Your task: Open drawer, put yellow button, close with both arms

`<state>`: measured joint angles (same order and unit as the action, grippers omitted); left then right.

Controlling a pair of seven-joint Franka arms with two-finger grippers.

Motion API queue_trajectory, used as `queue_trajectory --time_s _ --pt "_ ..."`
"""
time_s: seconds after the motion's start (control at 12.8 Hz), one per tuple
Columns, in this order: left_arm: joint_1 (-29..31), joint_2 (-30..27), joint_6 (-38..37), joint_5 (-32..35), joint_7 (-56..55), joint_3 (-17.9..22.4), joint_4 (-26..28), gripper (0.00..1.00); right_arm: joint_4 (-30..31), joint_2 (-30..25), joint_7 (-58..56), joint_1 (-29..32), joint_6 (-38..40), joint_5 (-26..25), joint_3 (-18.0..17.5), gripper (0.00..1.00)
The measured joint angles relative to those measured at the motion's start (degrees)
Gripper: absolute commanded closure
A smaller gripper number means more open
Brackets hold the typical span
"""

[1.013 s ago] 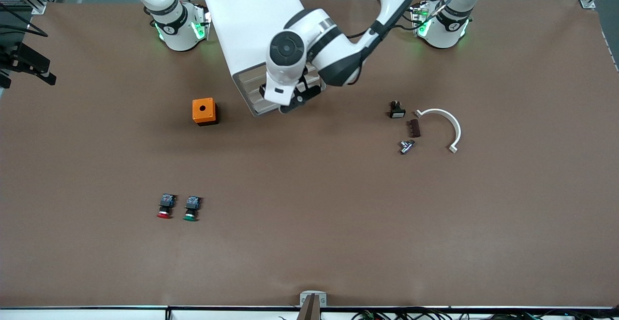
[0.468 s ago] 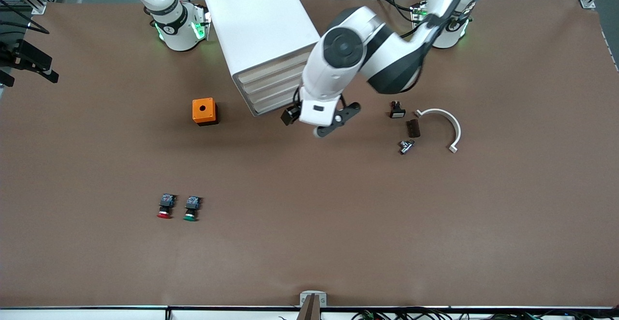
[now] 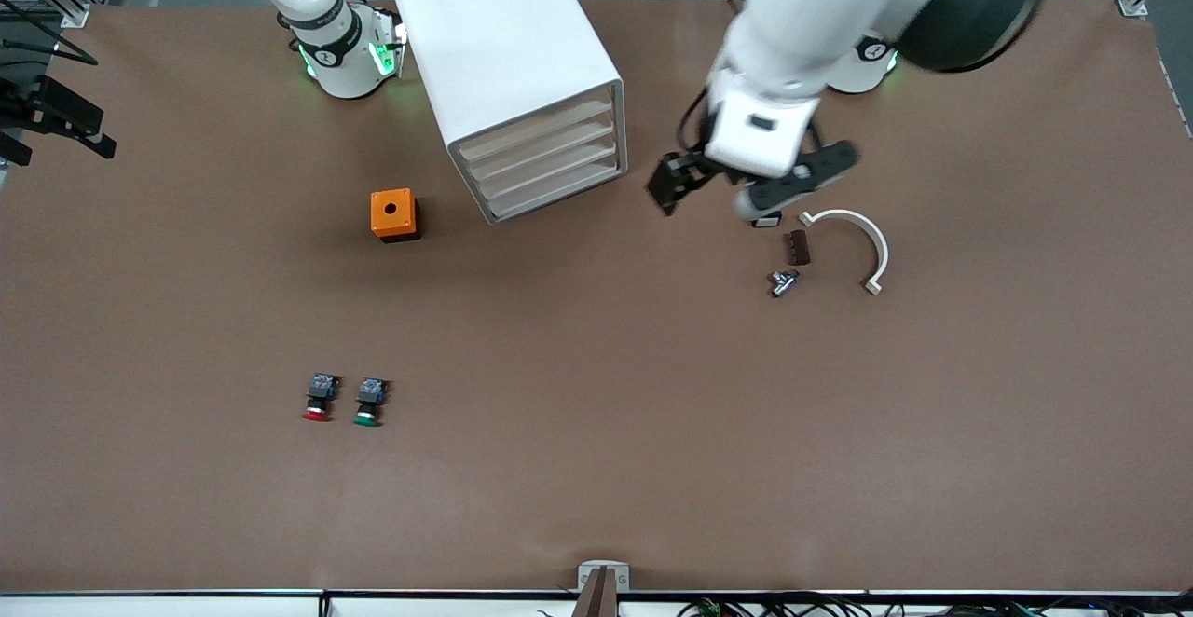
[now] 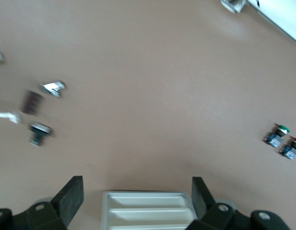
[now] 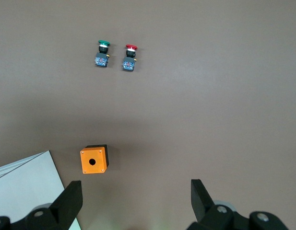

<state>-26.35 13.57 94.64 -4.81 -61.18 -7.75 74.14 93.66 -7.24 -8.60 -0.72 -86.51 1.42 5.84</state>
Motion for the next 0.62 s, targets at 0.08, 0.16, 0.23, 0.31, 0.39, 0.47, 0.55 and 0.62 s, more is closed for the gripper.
queue_trajectory --time_s 0.08,0.16,0.23,0.31,0.39,0.47,0.55,0.62 --pt "3.17 -2.09 -3.13 0.01 5.18 0.05 0.02 0.01 0.01 -0.04 0.00 0.00 0.14 0.00 0.03 0.00" --pt "6.10 -3.83 -6.28 0.03 10.62 0.11 0.05 0.01 0.02 -0.10 0.00 0.01 0.26 0.00 0.05 0.00" --pt "9.40 -5.50 -9.51 0.05 16.97 0.16 0.09 0.01 0.03 -0.16 0.01 0.02 0.41 0.00 0.08 0.00" --pt "12.92 -6.88 -11.74 0.07 23.31 0.19 0.18 0.01 0.03 -0.20 0.01 0.02 0.49 0.01 0.12 0.00" --pt "16.57 -7.88 -13.05 0.08 29.21 0.23 0.36 0.01 0.04 -0.23 0.02 0.03 0.50 0.01 0.15 0.00" --pt "20.03 -8.45 -13.81 0.08 34.41 0.30 0.55 0.01 0.04 -0.24 0.02 0.04 0.50 0.01 0.15 0.00" --pt "23.39 -8.73 -14.19 0.08 39.28 0.31 0.82 0.01 0.05 -0.26 0.02 0.04 0.50 0.01 0.13 0.00" --pt "26.28 -8.76 -14.36 0.08 43.44 0.32 1.09 0.01 0.05 -0.29 0.02 0.04 0.49 0.01 0.11 0.00"
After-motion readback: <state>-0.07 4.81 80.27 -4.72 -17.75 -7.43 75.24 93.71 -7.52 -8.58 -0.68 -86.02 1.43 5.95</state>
